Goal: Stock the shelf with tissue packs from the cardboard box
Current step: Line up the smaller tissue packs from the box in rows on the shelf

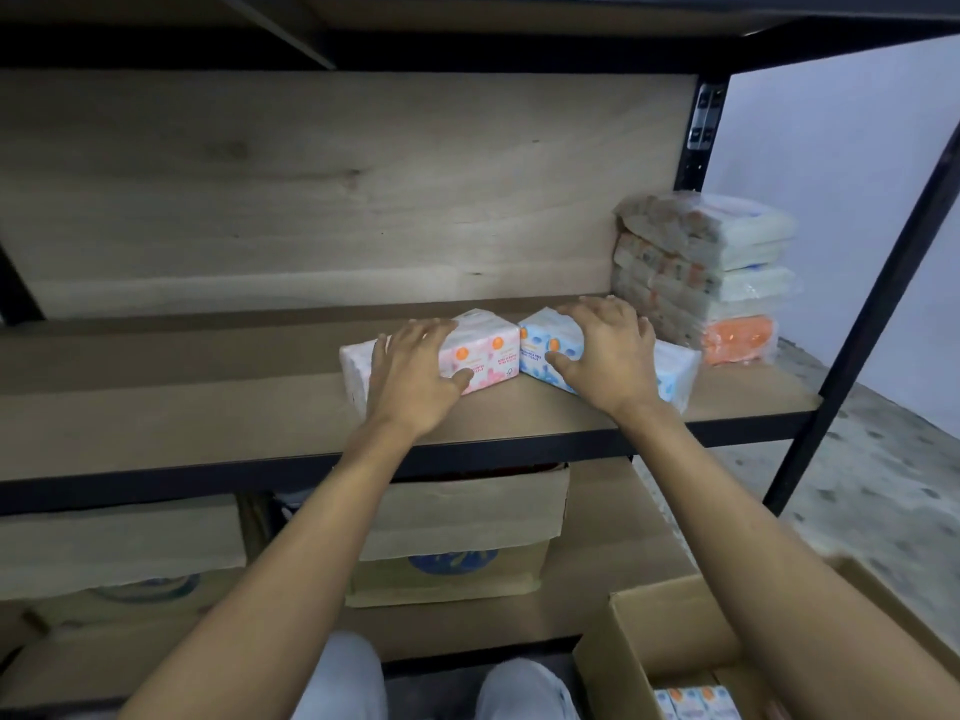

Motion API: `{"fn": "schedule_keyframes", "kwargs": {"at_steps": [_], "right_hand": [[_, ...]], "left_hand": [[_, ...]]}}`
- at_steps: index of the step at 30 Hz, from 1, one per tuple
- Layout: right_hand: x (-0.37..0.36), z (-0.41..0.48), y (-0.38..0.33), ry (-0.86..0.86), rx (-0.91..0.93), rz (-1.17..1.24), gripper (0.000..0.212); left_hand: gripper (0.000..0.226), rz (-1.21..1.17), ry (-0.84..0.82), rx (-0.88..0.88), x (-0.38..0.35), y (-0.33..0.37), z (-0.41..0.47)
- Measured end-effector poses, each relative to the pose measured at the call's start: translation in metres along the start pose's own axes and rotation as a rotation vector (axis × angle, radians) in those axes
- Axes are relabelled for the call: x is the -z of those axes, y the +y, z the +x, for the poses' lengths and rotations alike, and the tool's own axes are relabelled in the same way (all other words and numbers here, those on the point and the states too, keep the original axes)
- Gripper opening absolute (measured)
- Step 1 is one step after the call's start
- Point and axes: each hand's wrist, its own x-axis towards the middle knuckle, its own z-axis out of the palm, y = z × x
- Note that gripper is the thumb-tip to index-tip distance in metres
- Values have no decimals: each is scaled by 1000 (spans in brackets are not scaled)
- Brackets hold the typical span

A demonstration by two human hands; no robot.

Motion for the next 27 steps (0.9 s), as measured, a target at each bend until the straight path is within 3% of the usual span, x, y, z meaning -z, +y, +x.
{"fn": "schedule_keyframes", "kwargs": {"at_steps": [5,10,21,25,27], "right_hand": [[-18,12,-1,-171,-109,-113,64],[-27,17,9,-194,-74,-284,61],[-30,52,68,-309,165,-76,66],[-40,57,72,-229,102,-174,60],[-49,55,74,-213,69,-163,60]], "left_hand": [[58,111,-21,74,-12,-7,11],[48,227,-5,28,-18,-21,17],[45,190,8,-81,-25,-39,42],[48,295,-20,-108,-32,-37,51],[48,223,-27,-109,-37,-36,55]]}}
